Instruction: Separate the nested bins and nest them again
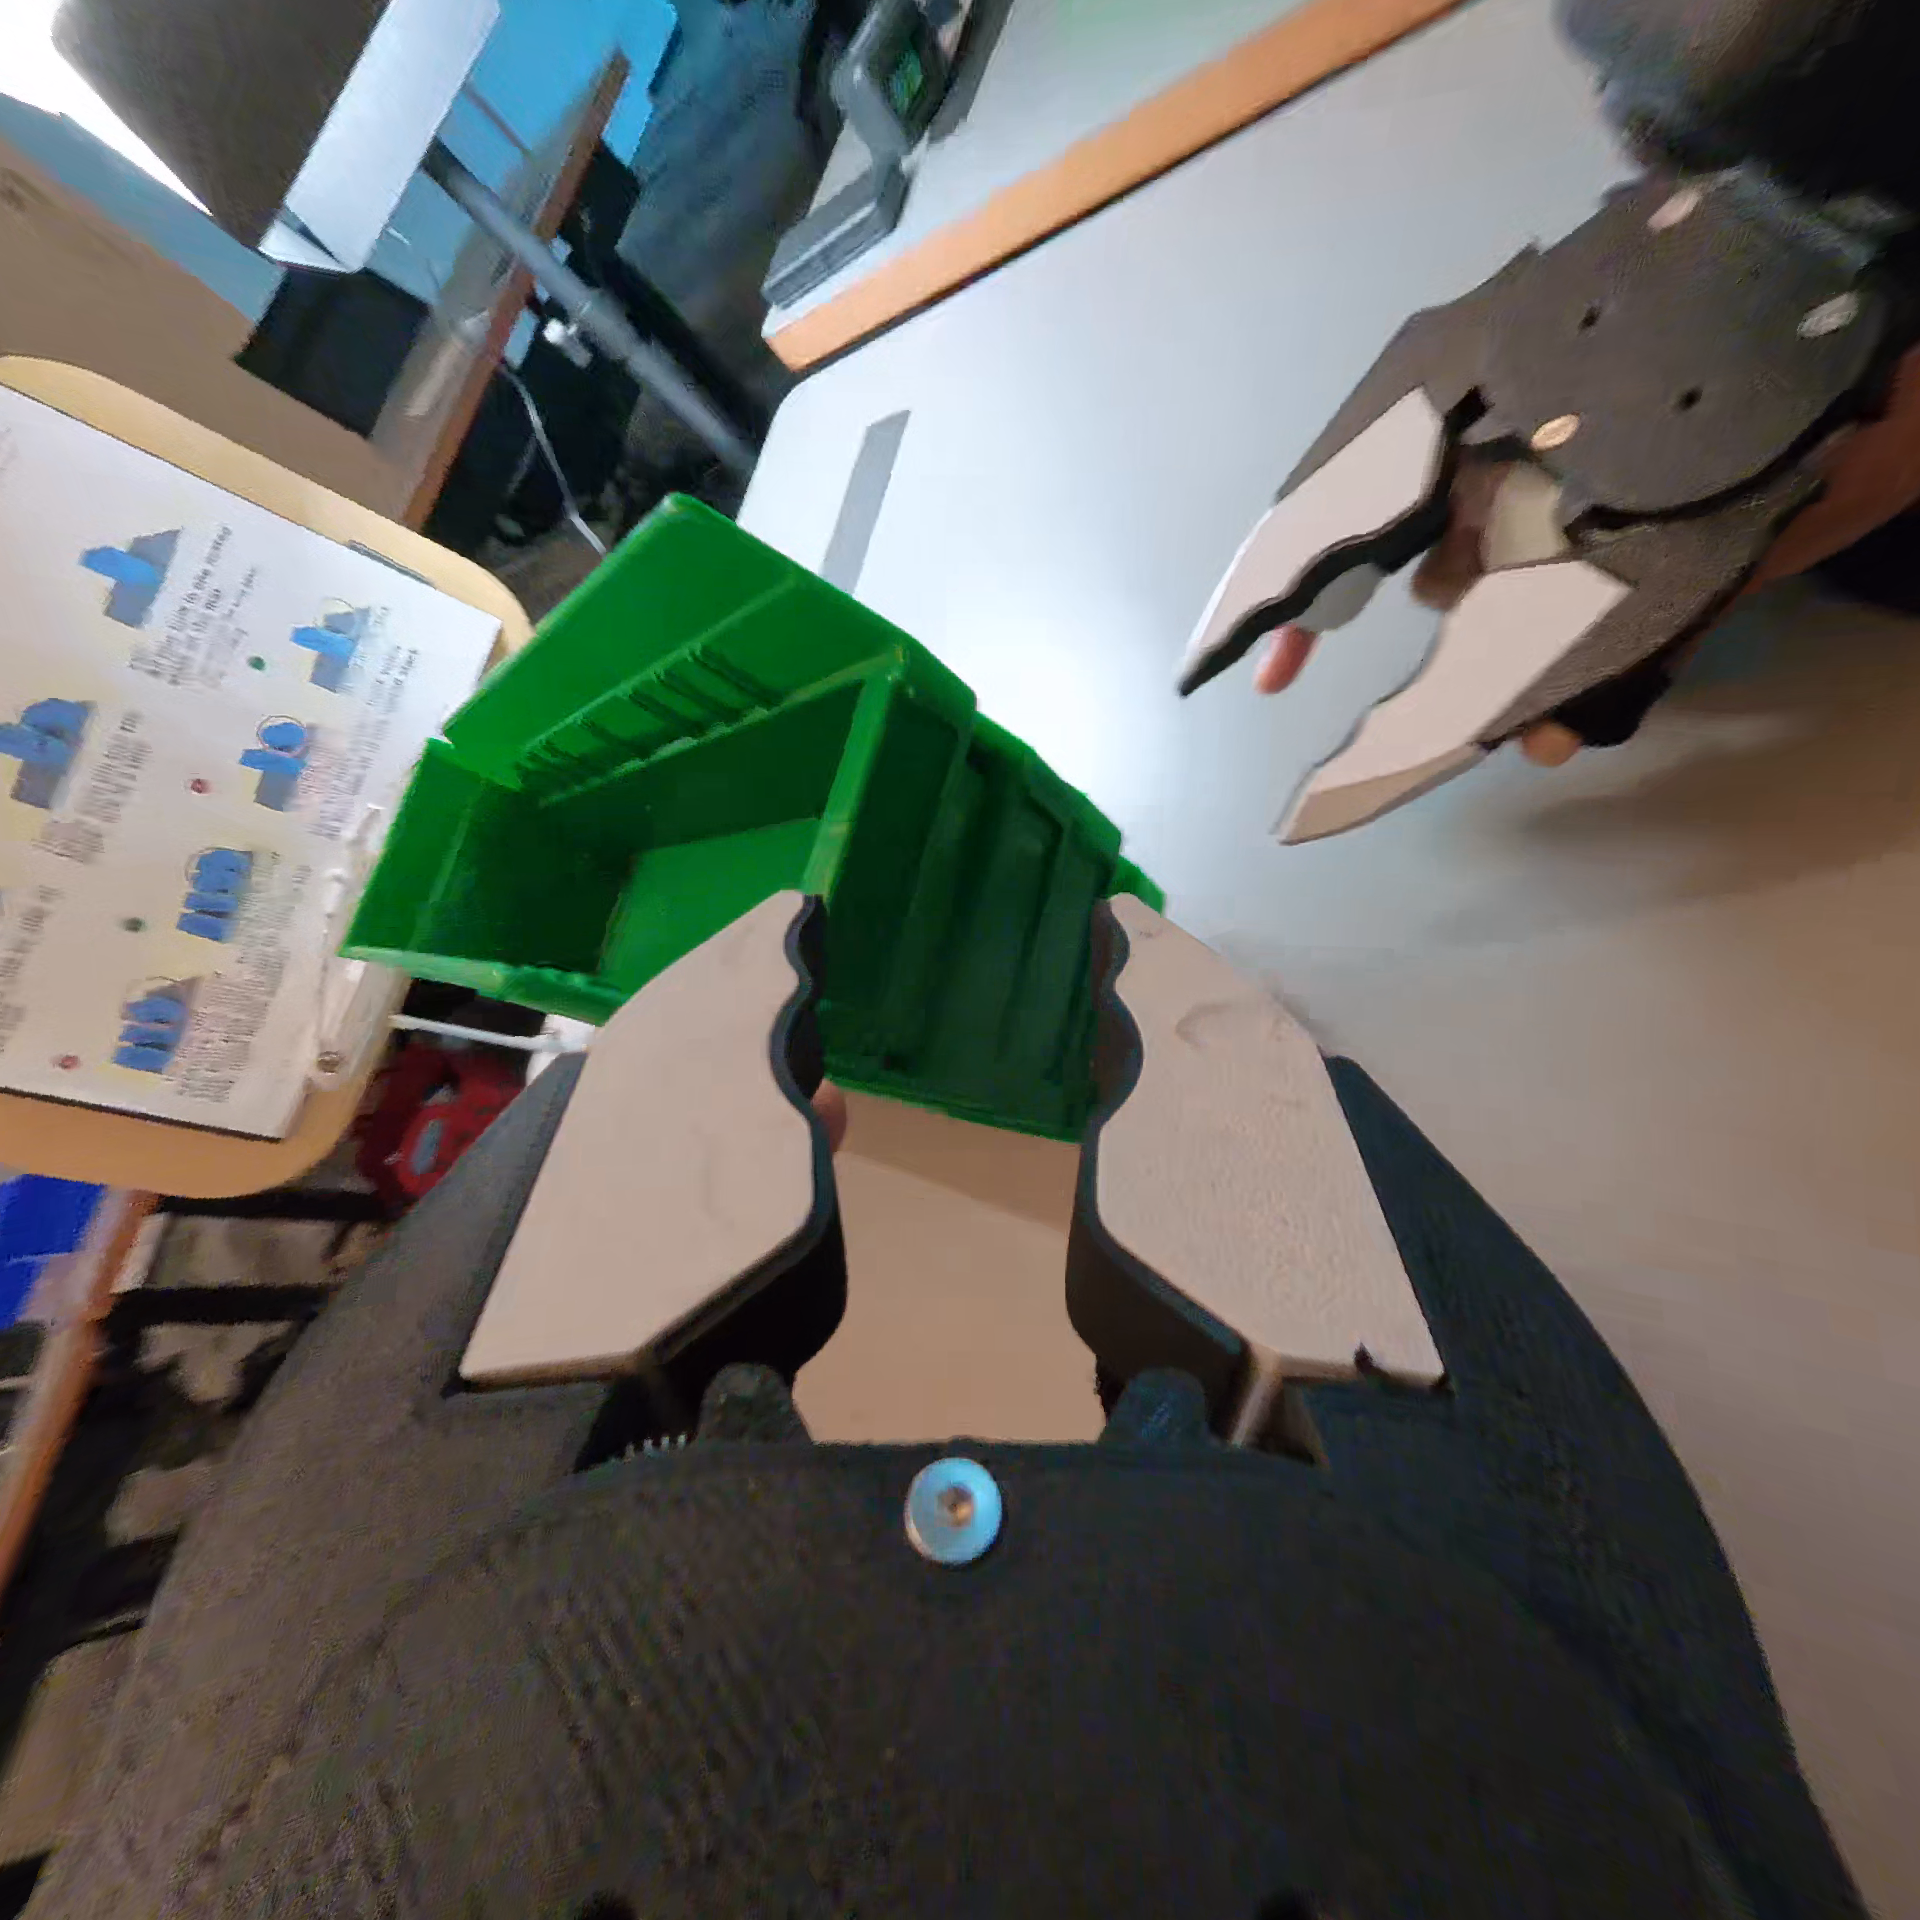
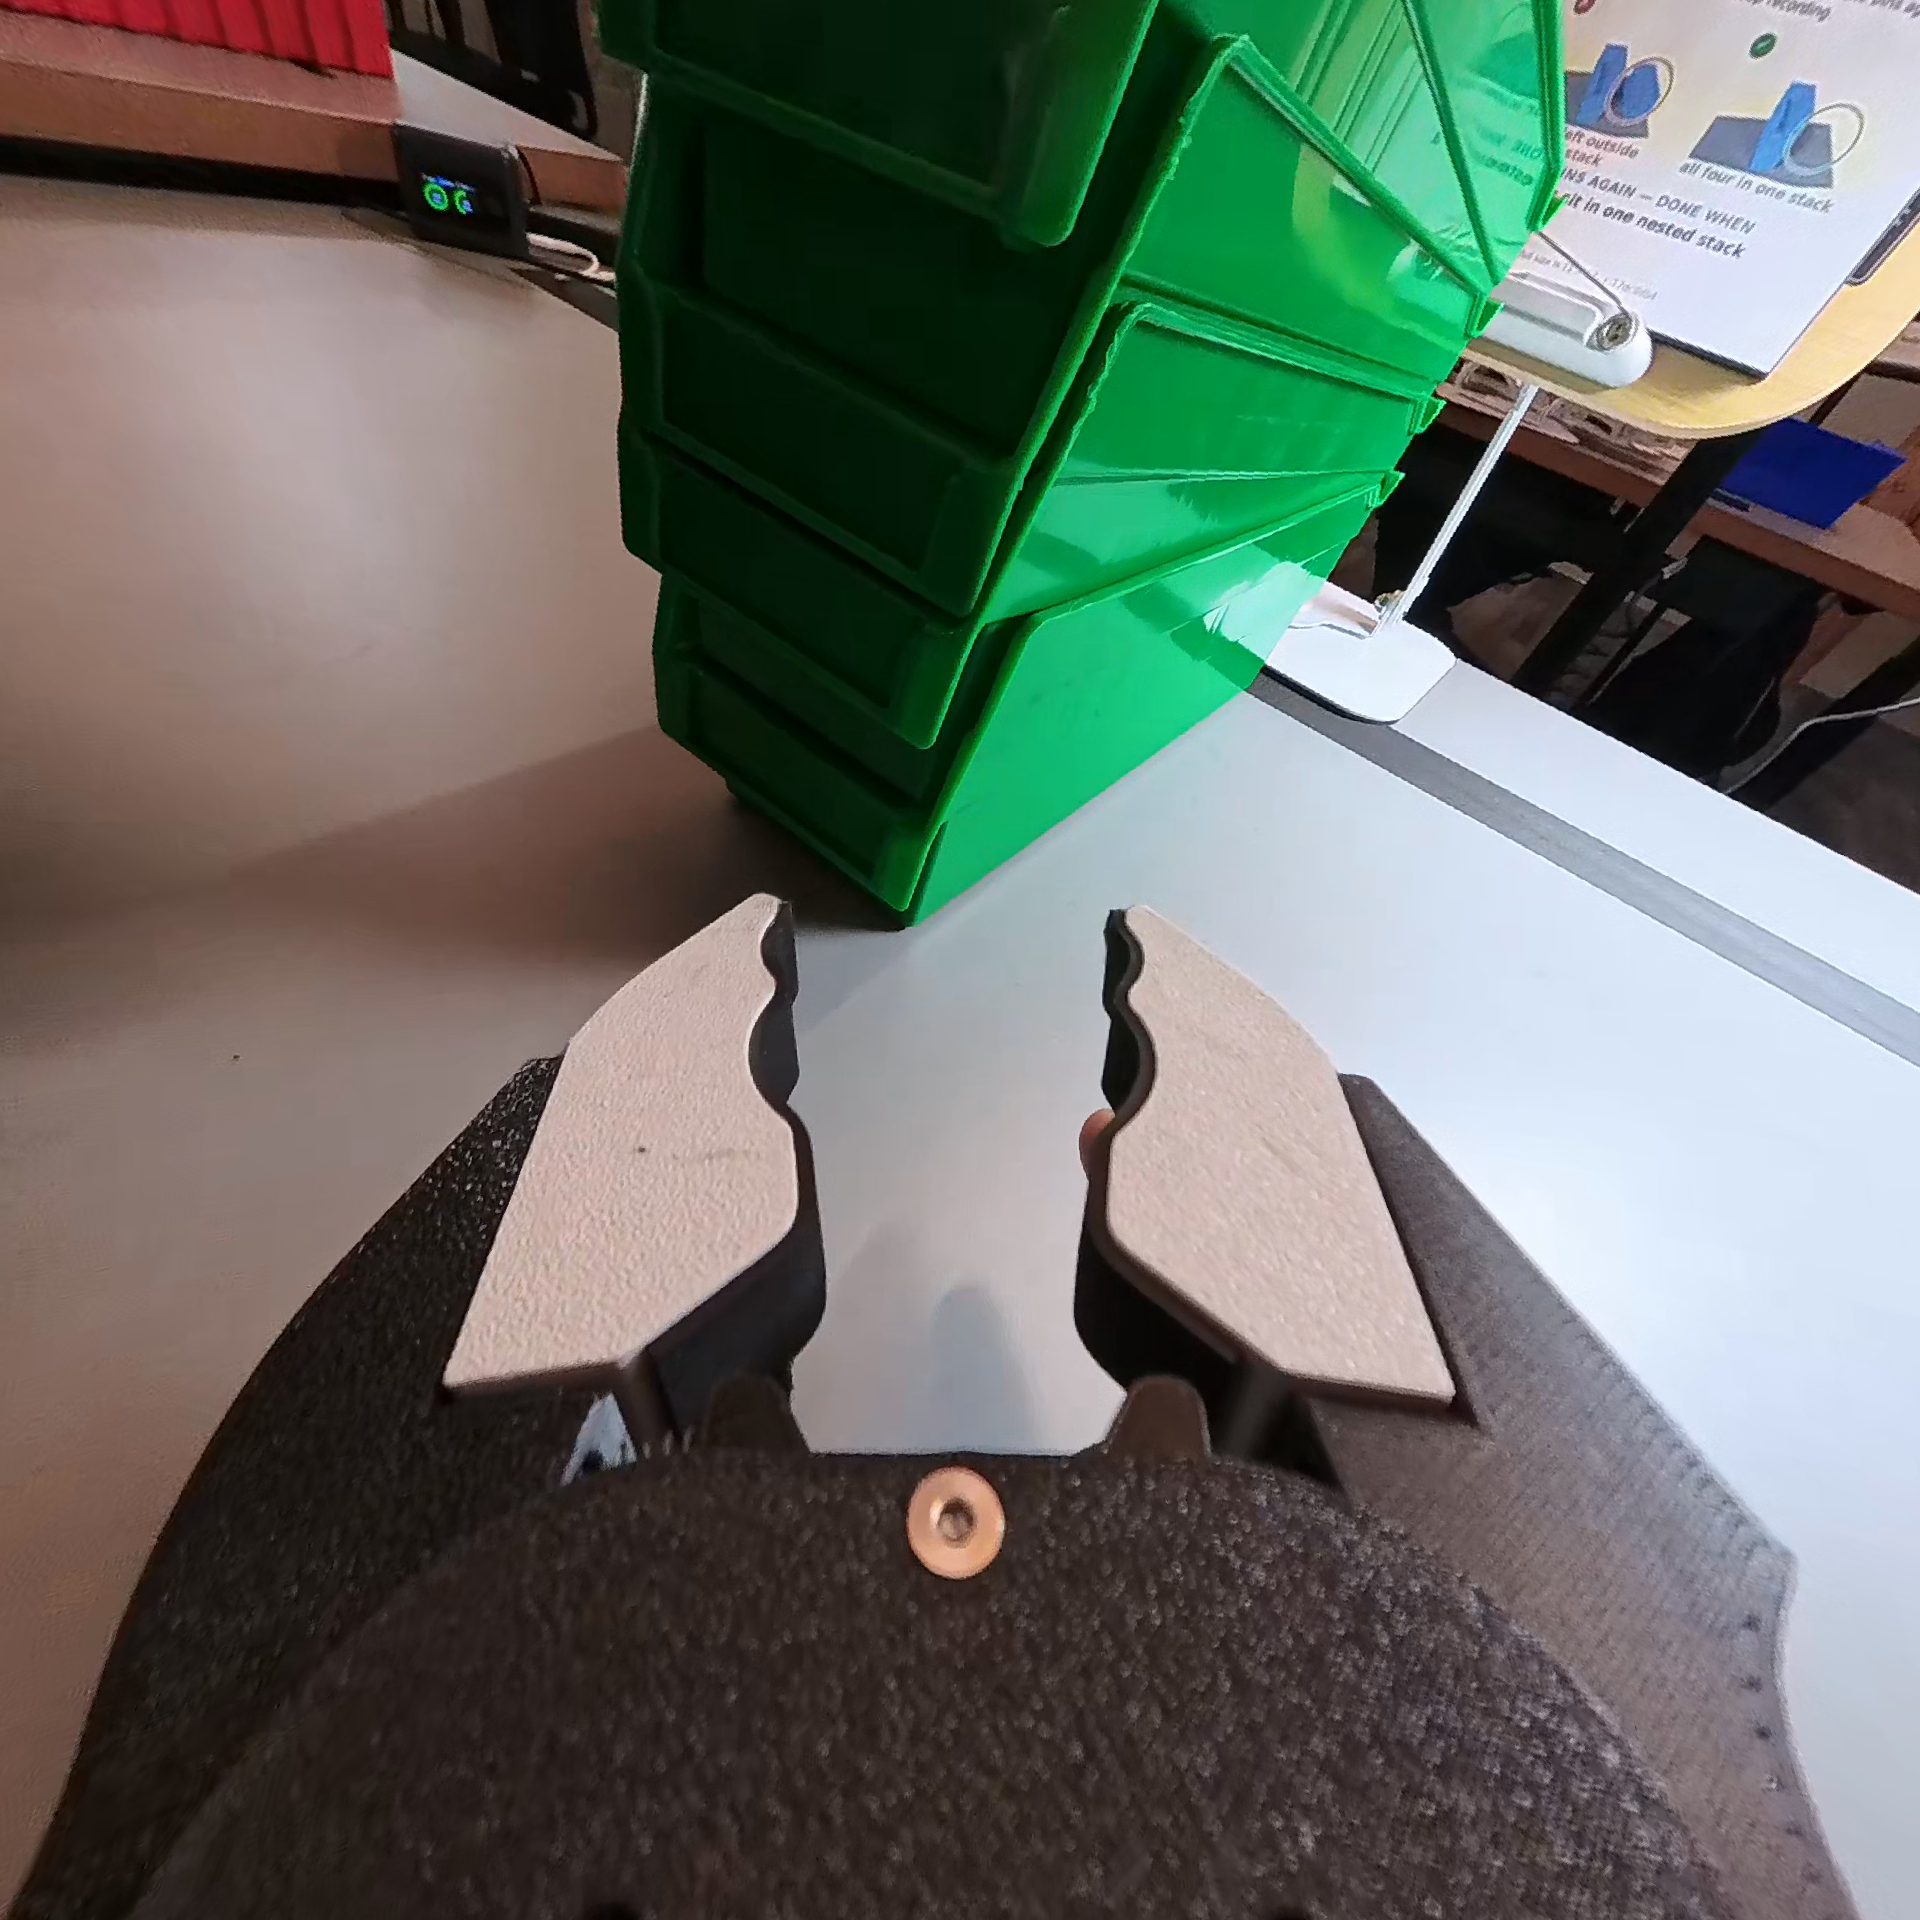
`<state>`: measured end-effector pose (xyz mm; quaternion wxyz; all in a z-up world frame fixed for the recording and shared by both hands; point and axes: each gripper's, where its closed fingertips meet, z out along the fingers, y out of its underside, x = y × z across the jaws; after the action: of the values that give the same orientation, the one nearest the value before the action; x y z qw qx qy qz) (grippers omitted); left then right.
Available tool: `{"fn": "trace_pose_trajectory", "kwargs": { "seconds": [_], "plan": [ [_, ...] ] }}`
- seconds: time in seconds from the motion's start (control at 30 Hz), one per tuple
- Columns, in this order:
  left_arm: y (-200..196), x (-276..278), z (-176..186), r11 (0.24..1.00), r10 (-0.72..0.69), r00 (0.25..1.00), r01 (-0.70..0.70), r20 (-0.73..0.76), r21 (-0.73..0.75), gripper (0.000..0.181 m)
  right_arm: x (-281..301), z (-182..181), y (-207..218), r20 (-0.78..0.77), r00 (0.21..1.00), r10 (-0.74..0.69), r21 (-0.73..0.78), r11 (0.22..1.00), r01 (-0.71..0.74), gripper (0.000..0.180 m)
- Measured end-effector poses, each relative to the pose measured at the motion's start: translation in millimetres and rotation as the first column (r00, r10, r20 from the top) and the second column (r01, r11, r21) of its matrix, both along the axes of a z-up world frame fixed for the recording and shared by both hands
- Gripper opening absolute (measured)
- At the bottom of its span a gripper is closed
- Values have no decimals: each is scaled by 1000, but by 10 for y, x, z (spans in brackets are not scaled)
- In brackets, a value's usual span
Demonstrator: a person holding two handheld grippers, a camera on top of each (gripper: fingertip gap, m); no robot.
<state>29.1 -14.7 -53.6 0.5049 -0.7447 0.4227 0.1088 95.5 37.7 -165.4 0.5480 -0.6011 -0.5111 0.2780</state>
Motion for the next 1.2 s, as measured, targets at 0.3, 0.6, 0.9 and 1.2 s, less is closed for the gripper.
{"fn": "trace_pose_trajectory", "kwargs": {
  "seconds": [0.3, 0.6, 0.9, 1.2],
  "plan": [
    [475, -40, -162, 992, 53, 912, -95, -407, -84, 53, -3, -10, -41, 18, 1000, 17, 10, 1000, -17, 55],
    [616, -124, -379, 955, 19, 856, -168, -516, -244, 33, 26, 28, -42, 0, 1000, 17, 3, 1000, -17, 55],
    [584, -172, -237, 957, 16, 876, -152, -482, -246, 32, 33, 45, -53, -4, 1000, 18, 11, 1000, -18, 54],
    [415, -214, 522, 991, 89, 872, -126, -482, -44, 32, 31, 5, -38, 13, 1000, 12, 10, 1000, -12, 54]
  ]
}}
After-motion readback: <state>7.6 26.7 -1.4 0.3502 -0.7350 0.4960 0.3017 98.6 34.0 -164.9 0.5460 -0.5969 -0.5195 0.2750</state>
